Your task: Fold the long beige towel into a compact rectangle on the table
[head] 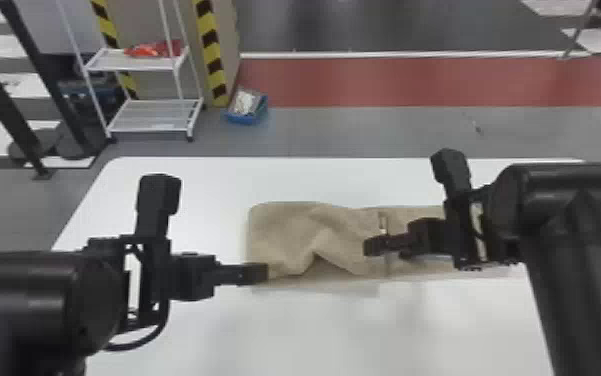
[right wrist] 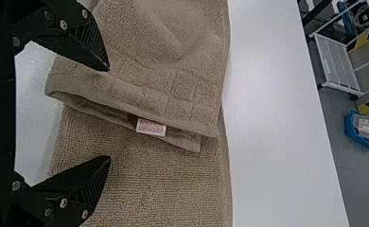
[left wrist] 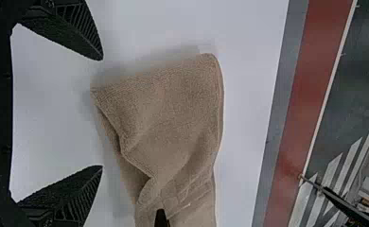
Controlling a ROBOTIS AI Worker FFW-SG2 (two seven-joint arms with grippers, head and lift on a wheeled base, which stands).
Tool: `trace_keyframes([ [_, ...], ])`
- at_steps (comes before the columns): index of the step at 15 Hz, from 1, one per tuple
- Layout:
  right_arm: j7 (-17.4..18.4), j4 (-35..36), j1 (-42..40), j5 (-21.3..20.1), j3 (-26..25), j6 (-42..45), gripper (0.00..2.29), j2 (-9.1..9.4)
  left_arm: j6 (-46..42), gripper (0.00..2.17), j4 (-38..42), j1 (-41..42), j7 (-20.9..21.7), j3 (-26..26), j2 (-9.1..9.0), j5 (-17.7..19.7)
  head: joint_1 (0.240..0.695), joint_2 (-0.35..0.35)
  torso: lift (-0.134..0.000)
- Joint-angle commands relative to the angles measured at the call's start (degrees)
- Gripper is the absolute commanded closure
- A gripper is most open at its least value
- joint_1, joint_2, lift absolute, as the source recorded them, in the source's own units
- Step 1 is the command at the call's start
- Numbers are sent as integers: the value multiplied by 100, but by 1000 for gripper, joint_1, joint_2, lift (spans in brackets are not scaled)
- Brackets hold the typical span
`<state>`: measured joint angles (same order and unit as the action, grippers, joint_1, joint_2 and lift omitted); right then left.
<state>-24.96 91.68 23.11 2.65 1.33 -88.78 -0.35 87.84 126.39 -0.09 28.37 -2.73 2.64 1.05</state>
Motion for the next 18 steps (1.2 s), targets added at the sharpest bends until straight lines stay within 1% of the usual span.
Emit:
trace_keyframes([
  [1, 0, -10, 0, 51, -27, 93, 255, 0, 1, 66, 0, 0, 2, -9, 0, 0, 695, 45, -124],
  [6, 9, -28, 18, 95, -45, 286, 269, 40, -17, 66, 0, 0, 2, -9, 0, 0, 695, 47, -124],
  [7, 9, -89, 53, 104, -27, 286, 296, 40, -17, 66, 0, 0, 2, -9, 0, 0, 695, 49, -124],
  [8, 9, -142, 62, 130, -18, 462, 410, 40, -17, 66, 0, 0, 2, -9, 0, 0, 695, 50, -124],
  [9, 9, -186, 71, 218, -1, 532, 464, 40, -17, 70, 0, 0, 2, -9, 0, 0, 695, 51, -124],
  [18, 9, -212, 97, 104, 52, 409, 454, 26, -17, 76, 0, 44, 20, -26, 9, 0, 695, 62, -124],
])
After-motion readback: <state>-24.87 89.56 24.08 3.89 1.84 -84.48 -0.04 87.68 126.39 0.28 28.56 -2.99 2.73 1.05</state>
